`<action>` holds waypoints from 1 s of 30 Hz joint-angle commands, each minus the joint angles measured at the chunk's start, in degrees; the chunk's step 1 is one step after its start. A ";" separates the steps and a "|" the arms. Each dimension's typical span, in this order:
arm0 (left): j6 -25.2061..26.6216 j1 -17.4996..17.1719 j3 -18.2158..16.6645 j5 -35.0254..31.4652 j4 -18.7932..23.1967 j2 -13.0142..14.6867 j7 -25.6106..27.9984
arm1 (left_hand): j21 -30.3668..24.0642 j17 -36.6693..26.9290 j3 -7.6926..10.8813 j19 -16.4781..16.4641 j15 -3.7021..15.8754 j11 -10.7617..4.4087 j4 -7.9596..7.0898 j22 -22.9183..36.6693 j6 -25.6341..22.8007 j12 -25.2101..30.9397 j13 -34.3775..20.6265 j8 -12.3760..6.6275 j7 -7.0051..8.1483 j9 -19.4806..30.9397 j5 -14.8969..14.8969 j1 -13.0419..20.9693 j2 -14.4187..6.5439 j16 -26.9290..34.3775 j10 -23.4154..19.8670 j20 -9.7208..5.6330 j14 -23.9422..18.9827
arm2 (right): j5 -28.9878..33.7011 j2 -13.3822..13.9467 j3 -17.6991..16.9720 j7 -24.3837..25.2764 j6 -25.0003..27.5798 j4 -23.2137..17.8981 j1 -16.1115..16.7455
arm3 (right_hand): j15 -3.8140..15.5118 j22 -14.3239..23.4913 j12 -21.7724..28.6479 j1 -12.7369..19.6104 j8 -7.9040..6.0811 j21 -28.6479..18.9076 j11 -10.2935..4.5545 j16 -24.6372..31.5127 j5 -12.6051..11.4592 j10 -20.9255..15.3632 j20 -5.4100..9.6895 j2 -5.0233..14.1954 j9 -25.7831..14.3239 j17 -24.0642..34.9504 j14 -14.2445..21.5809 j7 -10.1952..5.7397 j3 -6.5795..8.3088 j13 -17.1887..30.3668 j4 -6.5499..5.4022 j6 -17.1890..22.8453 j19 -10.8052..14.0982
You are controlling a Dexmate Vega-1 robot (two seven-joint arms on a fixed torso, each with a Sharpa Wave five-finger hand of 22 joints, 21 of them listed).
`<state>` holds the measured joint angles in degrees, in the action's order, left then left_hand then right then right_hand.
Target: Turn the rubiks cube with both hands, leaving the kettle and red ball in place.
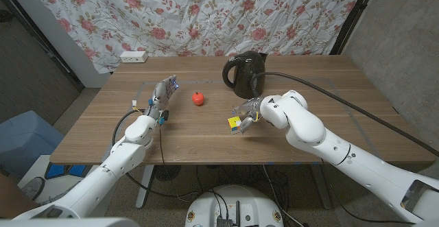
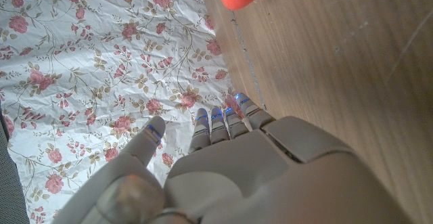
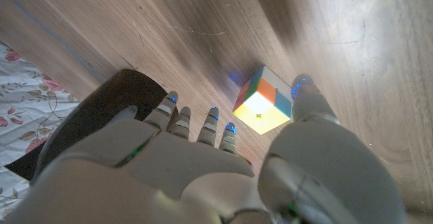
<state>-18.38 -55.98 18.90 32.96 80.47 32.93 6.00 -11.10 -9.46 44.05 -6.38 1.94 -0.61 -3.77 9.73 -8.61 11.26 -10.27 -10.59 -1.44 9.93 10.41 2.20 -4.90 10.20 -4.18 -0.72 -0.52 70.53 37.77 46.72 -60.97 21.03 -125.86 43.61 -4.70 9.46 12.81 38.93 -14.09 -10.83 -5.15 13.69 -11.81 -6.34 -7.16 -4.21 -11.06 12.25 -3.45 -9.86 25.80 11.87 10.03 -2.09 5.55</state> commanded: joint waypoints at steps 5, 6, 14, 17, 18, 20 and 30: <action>-0.28 -1.54 -0.43 0.19 1.01 0.23 0.71 | -0.04 -0.27 0.28 -0.57 0.57 0.12 0.00 0.13 -0.58 0.19 -0.08 0.04 0.08 0.14 0.19 -0.42 -4.54 0.00 -0.61 -0.02 -0.28 | 3.23 -1.44 0.76 2.57 -0.96 1.29 0.82 | 1.48 0.10 1.06 2.31 -1.27 -0.59 -0.60 1.30 1.15 -4.09 -0.14 -0.49 -0.09 0.08 3.31 -1.34 0.69 0.21 -0.03 3.13 2.45; -0.29 -1.67 -0.49 0.24 1.09 0.23 0.79 | -0.04 -0.27 0.28 -0.57 0.52 0.13 0.01 0.13 -0.59 0.19 -0.08 0.04 0.05 0.15 0.19 -0.42 -4.53 0.00 -0.61 -0.03 -0.29 | 3.39 -1.75 0.81 2.22 -0.86 1.42 0.77 | 1.79 0.10 1.17 2.55 -1.34 -0.78 -0.90 1.55 1.20 -4.80 -0.04 -0.70 -0.08 0.05 4.11 -1.48 0.66 0.21 -0.04 3.47 3.31; -0.18 -2.03 -0.70 0.40 1.27 0.39 0.86 | -0.03 -0.27 0.29 -0.59 0.51 0.08 -0.01 0.13 -0.59 0.15 -0.09 0.06 0.01 0.15 0.19 -0.43 -4.54 -0.02 -0.60 0.02 -0.27 | 4.36 -2.15 0.64 5.15 -1.27 1.28 1.88 | 3.21 0.09 1.49 3.64 -2.32 -0.67 -1.58 2.32 1.11 -7.66 -0.02 -1.12 -0.07 -0.02 6.69 -2.20 0.64 0.23 -0.21 6.82 4.88; -0.08 -2.05 -0.72 0.49 1.25 0.42 0.82 | -0.03 -0.28 0.29 -0.58 0.47 0.09 -0.01 0.13 -0.61 0.13 -0.09 0.06 -0.06 0.15 0.19 -0.44 -4.54 -0.02 -0.57 0.01 -0.25 | 4.16 -2.26 0.38 6.35 -1.55 1.33 2.24 | 3.65 0.08 1.67 4.30 -2.81 -0.68 -2.28 2.58 1.06 -9.10 0.10 -1.30 -0.07 -0.08 7.70 -2.33 0.67 0.24 -0.15 8.49 5.70; -0.02 -2.05 -0.72 0.55 1.25 0.45 0.72 | -0.03 -0.28 0.28 -0.59 0.48 0.11 -0.02 0.13 -0.64 0.14 -0.09 0.04 0.00 0.15 0.18 -0.44 -4.54 -0.02 -0.59 0.01 -0.25 | 4.16 -2.44 0.36 6.25 -1.52 1.44 2.19 | 3.78 0.08 1.69 4.46 -2.91 -0.64 -2.47 2.64 1.03 -9.36 0.11 -1.33 -0.06 -0.10 7.91 -2.36 0.68 0.24 -0.14 8.83 5.76; -0.07 -2.04 -0.71 0.57 1.16 0.38 0.70 | -0.02 -0.28 0.28 -0.58 0.51 0.10 -0.02 0.13 -0.63 0.12 -0.09 0.05 0.01 0.15 0.18 -0.45 -4.52 -0.02 -0.57 0.00 -0.25 | 4.28 -2.58 0.35 6.37 -1.66 1.54 2.12 | 4.01 0.08 1.89 4.86 -3.01 -0.58 -2.64 2.75 0.97 -10.38 0.15 -1.45 -0.06 -0.13 8.39 -2.49 0.70 0.25 -0.11 9.33 6.03; -0.17 -1.88 -0.62 0.64 0.77 0.24 0.45 | -0.02 -0.30 0.28 -0.60 0.50 0.18 -0.08 0.13 -0.70 0.10 -0.09 0.04 -0.04 0.16 0.17 -0.50 -4.51 -0.01 -0.57 -0.01 -0.25 | 4.82 -2.49 0.09 7.51 -1.87 1.80 2.68 | 5.12 0.06 2.07 6.78 -4.01 -0.44 -3.94 3.13 0.68 -12.79 0.59 -1.79 -0.15 -0.28 10.13 -2.48 0.92 0.28 0.11 12.49 7.11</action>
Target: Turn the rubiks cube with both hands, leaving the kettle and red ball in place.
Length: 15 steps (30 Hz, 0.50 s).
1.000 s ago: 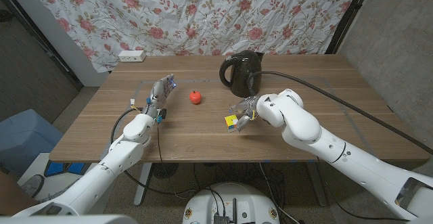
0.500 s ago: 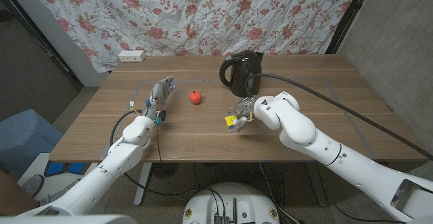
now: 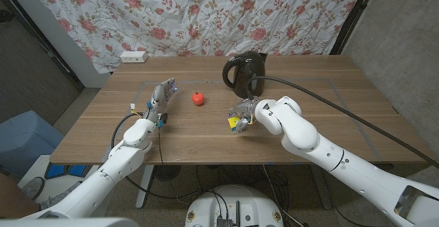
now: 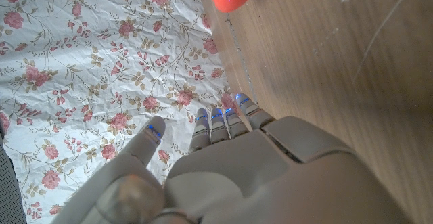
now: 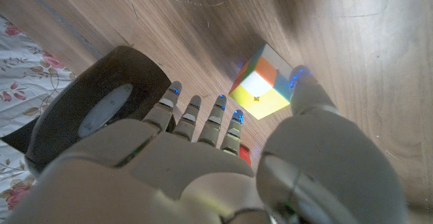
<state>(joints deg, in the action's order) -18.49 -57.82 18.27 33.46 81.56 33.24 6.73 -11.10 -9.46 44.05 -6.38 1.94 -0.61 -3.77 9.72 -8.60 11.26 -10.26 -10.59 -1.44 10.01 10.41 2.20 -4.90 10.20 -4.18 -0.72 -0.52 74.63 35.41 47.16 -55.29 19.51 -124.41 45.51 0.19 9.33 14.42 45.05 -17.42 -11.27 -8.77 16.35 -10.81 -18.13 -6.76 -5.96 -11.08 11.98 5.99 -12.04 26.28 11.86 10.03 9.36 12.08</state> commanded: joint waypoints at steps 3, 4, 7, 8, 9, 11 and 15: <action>0.08 -0.17 -0.03 0.12 -0.13 0.03 -0.14 | -0.01 -0.31 0.28 -0.60 0.47 0.18 -0.11 0.13 -0.72 0.10 -0.10 0.04 -0.07 0.08 0.17 -0.53 -4.51 -0.02 -0.61 0.03 -0.23 | 1.00 0.09 -0.49 3.24 -0.34 0.30 1.40 | 0.84 0.19 0.62 1.29 -0.97 0.00 -0.89 0.64 -0.45 -2.04 0.31 -0.43 -0.17 -0.05 1.38 -0.31 0.43 0.33 0.20 1.91 0.98; 0.08 -0.21 -0.04 0.15 -0.10 0.03 -0.13 | -0.01 -0.31 0.29 -0.60 0.48 0.20 -0.11 0.13 -0.72 0.10 -0.10 0.05 -0.06 0.08 0.17 -0.53 -4.49 -0.02 -0.61 0.01 -0.23 | 1.08 0.06 -0.48 3.33 -0.33 0.37 1.47 | 1.05 0.19 0.59 1.65 -1.10 0.02 -1.05 0.72 -0.53 -2.27 0.36 -0.75 -0.19 -0.08 1.77 -0.33 0.41 0.34 0.30 2.31 1.14; 0.04 -0.34 -0.08 0.14 0.00 0.02 -0.01 | -0.01 -0.31 0.30 -0.60 0.42 0.19 -0.13 0.13 -0.76 0.08 -0.10 0.04 -0.04 0.08 0.18 -0.54 -4.49 -0.01 -0.58 0.00 -0.25 | 1.49 -0.12 -0.56 4.56 0.03 0.59 1.98 | 1.41 0.18 0.76 2.37 -1.50 0.15 -1.55 0.86 -0.84 -3.68 0.57 -1.79 -0.25 -0.13 2.61 -0.36 0.16 0.38 0.30 3.54 1.43; -0.07 -0.39 -0.11 0.14 0.01 -0.05 0.06 | -0.01 -0.31 0.30 -0.61 0.44 0.22 -0.13 0.13 -0.79 0.08 -0.10 0.03 -0.05 0.08 0.18 -0.54 -4.49 -0.01 -0.58 0.01 -0.27 | 1.63 -0.11 -0.57 5.08 0.02 0.63 2.12 | 1.67 0.18 0.82 2.43 -1.64 0.17 -1.81 0.92 -0.94 -4.15 0.71 -2.06 -0.27 -0.13 2.89 -0.37 0.04 0.40 0.20 3.98 1.56; -0.15 -0.41 -0.13 0.13 0.01 -0.09 0.11 | -0.02 -0.30 0.31 -0.63 0.45 0.19 -0.12 0.13 -0.80 0.10 -0.10 0.03 -0.04 0.08 0.18 -0.53 -4.49 0.00 -0.64 0.06 -0.30 | 1.86 -0.18 -0.54 5.33 0.12 0.69 2.21 | 1.88 0.18 0.85 2.46 -1.79 0.20 -1.79 1.00 -1.04 -4.51 0.83 -2.17 -0.30 -0.11 3.19 -0.36 -0.05 0.42 0.09 4.45 1.61; -0.26 -0.40 -0.11 0.05 -0.03 -0.07 0.05 | -0.02 -0.30 0.32 -0.65 0.48 0.31 -0.14 0.14 -0.87 0.10 -0.10 0.01 -0.08 0.08 0.18 -0.54 -4.50 0.00 -0.65 0.07 -0.30 | 2.14 -0.28 -0.54 6.16 0.19 0.83 2.45 | 2.06 0.19 0.86 2.54 -2.02 0.23 -1.87 1.10 -1.16 -4.90 0.94 -2.27 -0.33 -0.10 3.55 -0.35 -0.14 0.44 -0.03 5.14 1.72; -0.42 -0.41 -0.16 0.14 -0.14 -0.26 0.12 | -0.03 -0.30 0.36 -0.68 0.40 0.32 -0.18 0.14 -0.99 0.09 -0.11 -0.03 -0.10 0.08 0.19 -0.55 -4.55 0.01 -0.66 0.16 -0.33 | 2.29 -0.30 -0.56 7.54 0.05 1.05 2.79 | 2.62 0.20 1.06 2.75 -2.56 0.25 -2.18 1.31 -1.48 -6.35 1.31 -2.46 -0.40 -0.04 4.39 -0.41 -0.41 0.58 -0.26 6.75 2.14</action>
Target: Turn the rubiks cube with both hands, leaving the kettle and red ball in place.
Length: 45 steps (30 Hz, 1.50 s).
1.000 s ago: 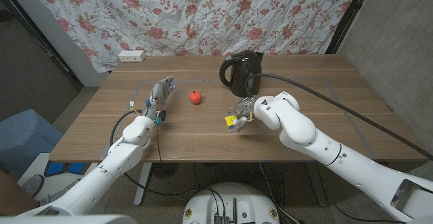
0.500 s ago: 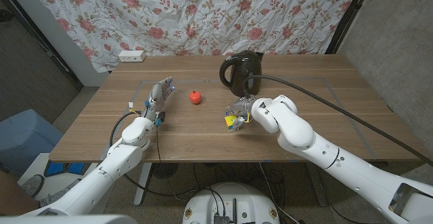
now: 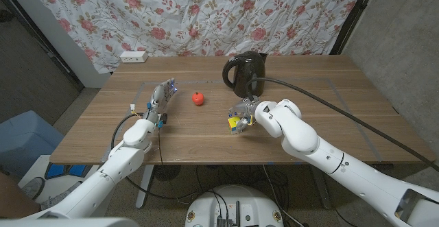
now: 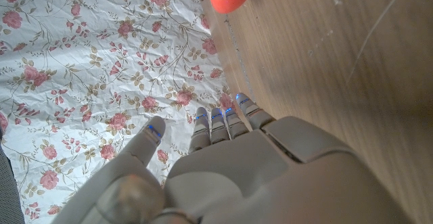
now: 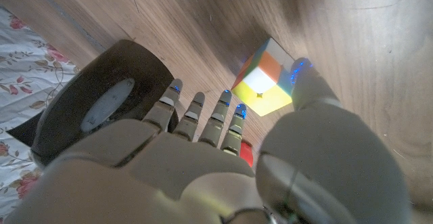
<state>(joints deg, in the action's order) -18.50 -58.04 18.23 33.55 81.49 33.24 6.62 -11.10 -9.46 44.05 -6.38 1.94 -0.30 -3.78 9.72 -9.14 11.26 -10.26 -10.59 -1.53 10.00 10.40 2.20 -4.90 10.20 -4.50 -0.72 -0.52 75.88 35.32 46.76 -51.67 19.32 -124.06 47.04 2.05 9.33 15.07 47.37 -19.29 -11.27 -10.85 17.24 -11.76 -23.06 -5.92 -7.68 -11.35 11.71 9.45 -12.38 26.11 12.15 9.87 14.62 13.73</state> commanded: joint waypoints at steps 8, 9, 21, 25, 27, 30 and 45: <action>-0.59 -0.15 0.00 0.17 -0.50 -0.57 0.10 | -0.06 -0.35 0.38 -0.79 0.38 -0.18 -0.41 0.14 -0.54 0.15 -0.11 -0.03 0.05 0.10 0.20 -0.68 -4.57 0.05 -0.55 0.25 -0.40 | 0.14 0.81 -0.95 7.67 -0.57 0.42 2.11 | 2.14 0.20 0.64 0.99 -2.38 0.11 -0.99 1.10 -1.23 -4.24 1.96 -0.69 -0.52 0.50 3.02 -0.12 -0.91 0.82 -0.42 5.78 2.27; -0.49 -0.19 0.01 0.12 -0.42 -0.55 0.22 | -0.06 -0.35 0.39 -0.79 0.33 -0.15 -0.43 0.14 -0.57 0.15 -0.12 -0.04 0.02 0.10 0.20 -0.69 -4.56 0.05 -0.55 0.25 -0.42 | -0.02 0.85 -1.03 7.53 -0.59 0.34 2.14 | 2.30 0.21 0.81 1.13 -2.80 0.13 -1.30 1.20 -1.33 -5.14 2.14 -0.72 -0.64 0.55 3.32 -0.11 -1.05 0.92 -0.42 6.66 2.52; -0.28 -0.70 -0.17 0.10 0.29 -0.12 0.42 | -0.06 -0.36 0.46 -0.85 0.31 0.02 -0.61 0.14 -0.70 0.16 -0.12 -0.05 0.00 0.11 0.21 -0.77 -4.56 0.05 -0.68 0.26 -0.46 | -0.21 1.42 -1.04 9.57 -1.25 0.53 2.72 | 3.76 0.20 0.95 3.62 -4.52 0.29 -1.54 1.67 -1.84 -7.61 2.79 -0.10 -1.20 0.76 4.57 -0.22 -1.03 1.50 -0.01 9.82 3.32; -0.51 -1.00 -0.28 0.13 0.49 -0.18 0.60 | -0.05 -0.35 0.49 -0.85 0.33 -0.03 -0.64 0.14 -0.73 0.15 -0.12 -0.04 -0.02 0.11 0.22 -0.77 -4.54 0.04 -0.68 0.25 -0.47 | -0.12 1.49 -0.93 10.25 -1.49 0.67 2.88 | 4.02 0.20 0.95 4.24 -4.65 0.26 -1.56 1.82 -1.93 -7.91 3.00 0.07 -1.26 0.80 4.90 -0.24 -0.96 1.59 0.07 9.97 3.56; -0.56 -1.10 -0.28 0.08 0.56 -0.16 0.63 | -0.05 -0.35 0.51 -0.84 0.31 -0.06 -0.66 0.15 -0.73 0.15 -0.12 -0.04 -0.04 0.11 0.22 -0.78 -4.54 0.03 -0.70 0.28 -0.46 | 0.01 1.63 -0.88 10.95 -1.66 0.69 3.04 | 4.34 0.20 0.90 4.72 -4.84 0.26 -1.56 2.03 -1.98 -8.13 3.00 0.15 -1.34 0.86 5.39 -0.23 -0.97 1.70 0.06 10.19 3.74; -0.76 -1.24 -0.29 0.07 0.59 -0.25 0.66 | -0.05 -0.35 0.52 -0.86 0.32 -0.11 -0.69 0.15 -0.77 0.14 -0.12 -0.04 -0.07 0.11 0.22 -0.79 -4.51 0.03 -0.70 0.28 -0.47 | 0.00 1.65 -0.92 11.68 -1.77 0.72 3.20 | 4.65 0.20 0.95 4.83 -5.11 0.26 -1.59 2.21 -1.99 -8.65 3.36 0.21 -1.44 0.98 5.68 -0.22 -1.14 1.83 -0.14 10.57 3.98; -1.30 -1.77 -0.46 0.13 0.48 -0.55 0.94 | -0.05 -0.33 0.61 -0.90 0.28 -0.02 -0.79 0.15 -0.86 0.11 -0.13 -0.03 -0.03 0.12 0.23 -0.80 -4.51 0.01 -0.72 0.26 -0.49 | -0.50 1.34 -0.83 12.93 -2.41 1.48 2.71 | 6.24 0.20 1.69 5.43 -7.24 0.39 -1.64 3.18 -1.97 -12.25 3.78 0.58 -2.13 1.50 7.27 -0.22 -2.11 2.72 -0.61 13.75 4.61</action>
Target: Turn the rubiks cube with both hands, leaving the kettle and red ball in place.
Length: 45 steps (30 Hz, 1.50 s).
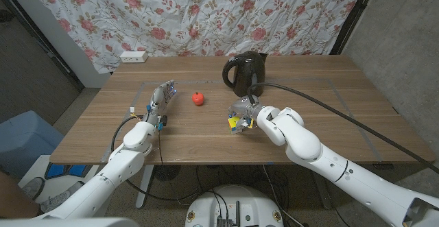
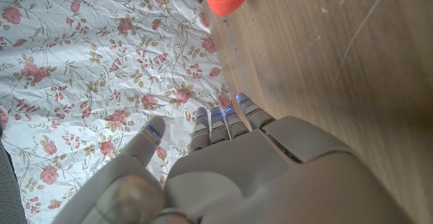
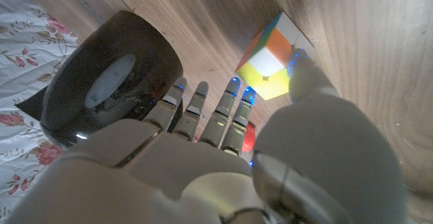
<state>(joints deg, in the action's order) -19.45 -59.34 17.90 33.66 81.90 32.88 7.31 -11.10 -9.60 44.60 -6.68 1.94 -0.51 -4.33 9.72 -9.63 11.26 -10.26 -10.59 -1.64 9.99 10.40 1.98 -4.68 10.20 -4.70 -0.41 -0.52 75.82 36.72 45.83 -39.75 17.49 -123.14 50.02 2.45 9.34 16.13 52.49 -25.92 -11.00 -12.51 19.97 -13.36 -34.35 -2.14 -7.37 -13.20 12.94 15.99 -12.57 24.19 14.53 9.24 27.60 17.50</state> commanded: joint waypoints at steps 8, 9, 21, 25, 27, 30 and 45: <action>-0.60 -0.14 0.01 0.00 -0.50 -0.54 0.09 | -0.04 -0.17 0.11 -0.60 0.29 0.04 -0.26 0.15 -0.33 0.10 -0.13 0.00 0.12 0.13 0.24 -0.57 -4.70 0.00 -0.53 0.01 -0.54 | -0.75 0.05 0.21 0.86 -1.16 0.83 -0.89 | 6.47 0.19 1.06 0.86 -1.68 0.24 -0.02 0.92 -0.44 -2.82 0.15 1.04 -0.62 0.65 1.13 -0.05 -0.43 0.86 -0.12 2.31 0.84; -0.57 -0.07 0.04 -0.02 -0.55 -0.58 0.11 | -0.03 -0.19 0.11 -0.58 0.29 0.10 -0.31 0.15 -0.35 0.09 -0.14 0.00 0.09 0.13 0.23 -0.59 -4.71 0.00 -0.50 0.05 -0.52 | -0.78 0.05 0.24 0.69 -1.21 0.89 -1.00 | 6.44 0.19 1.14 0.94 -1.82 0.25 -0.02 1.02 -0.44 -3.12 0.13 1.15 -0.67 0.72 1.26 -0.06 -0.48 0.94 -0.14 2.51 0.83; -0.06 0.63 0.54 -0.17 -1.14 -1.09 0.26 | -0.02 -0.17 0.15 -0.58 0.29 0.08 -0.34 0.15 -0.36 0.07 -0.14 0.03 0.09 0.14 0.23 -0.59 -4.65 -0.03 -0.51 0.11 -0.50 | -2.31 0.37 0.08 -1.35 -1.61 1.48 -2.24 | 6.65 0.20 1.52 0.56 -2.91 0.45 -0.03 1.50 -0.28 -5.00 0.08 1.39 -0.96 1.22 1.54 -0.08 -1.23 1.65 -0.49 3.96 0.33; 0.14 0.86 0.68 -0.23 -1.26 -1.18 0.30 | -0.01 -0.18 0.15 -0.59 0.31 0.05 -0.37 0.15 -0.37 0.07 -0.14 0.03 0.09 0.14 0.23 -0.60 -4.64 -0.02 -0.52 0.13 -0.50 | -2.73 0.64 0.13 -1.53 -1.88 1.56 -2.60 | 6.70 0.20 1.63 0.39 -3.16 0.50 -0.05 1.62 -0.26 -5.50 -0.05 1.51 -1.01 1.36 1.59 -0.08 -1.41 1.84 -0.60 4.27 0.10; 0.21 0.93 0.73 -0.22 -1.31 -1.21 0.29 | -0.01 -0.18 0.15 -0.58 0.31 0.20 -0.38 0.15 -0.37 0.08 -0.14 0.04 0.09 0.14 0.22 -0.61 -4.64 -0.02 -0.56 0.13 -0.51 | -3.13 0.76 0.04 -1.14 -1.99 1.53 -2.60 | 6.73 0.20 1.70 0.30 -3.24 0.50 -0.05 1.73 -0.25 -5.77 -0.07 1.57 -1.02 1.42 1.75 -0.08 -1.49 1.92 -0.65 4.36 0.06; 0.72 0.95 0.80 -0.32 -1.08 -1.16 0.69 | -0.01 -0.17 0.16 -0.58 0.29 0.12 -0.37 0.15 -0.40 0.06 -0.14 0.03 0.13 0.14 0.23 -0.60 -4.63 -0.03 -0.54 0.15 -0.49 | -3.21 0.88 0.07 -0.88 -2.01 1.51 -2.68 | 6.96 0.20 1.83 0.23 -3.44 0.48 -0.06 1.84 -0.24 -6.30 -0.10 1.66 -1.05 1.54 1.82 -0.07 -1.61 2.10 -0.67 4.64 0.01; 1.03 1.26 1.02 -0.54 -1.13 -1.34 1.08 | 0.00 -0.16 0.15 -0.59 0.29 0.33 -0.38 0.16 -0.49 0.05 -0.14 0.01 0.08 0.15 0.22 -0.60 -4.55 -0.05 -0.53 0.14 -0.47 | -5.02 1.90 -0.68 3.03 -2.72 1.93 -2.84 | 8.06 0.19 2.91 0.52 -5.72 0.22 -0.13 3.49 -0.17 -10.75 0.28 2.35 -1.37 2.46 4.12 -0.06 -2.65 3.67 -0.50 8.17 0.70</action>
<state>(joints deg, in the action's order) -18.93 -58.34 18.77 33.39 80.68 31.58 7.91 -11.09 -9.61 44.60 -6.68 1.94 -0.19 -4.32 9.72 -9.63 11.26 -10.25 -10.59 -1.64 9.99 10.40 1.98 -4.68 10.20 -5.01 -0.42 -0.52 72.11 38.02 45.69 -38.95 15.25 -121.55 47.51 2.36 9.35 18.66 52.63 -31.17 -10.59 -12.89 23.11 -13.52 -44.35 -2.03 -5.85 -14.26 15.05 19.36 -12.60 21.65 17.96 8.62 35.01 17.61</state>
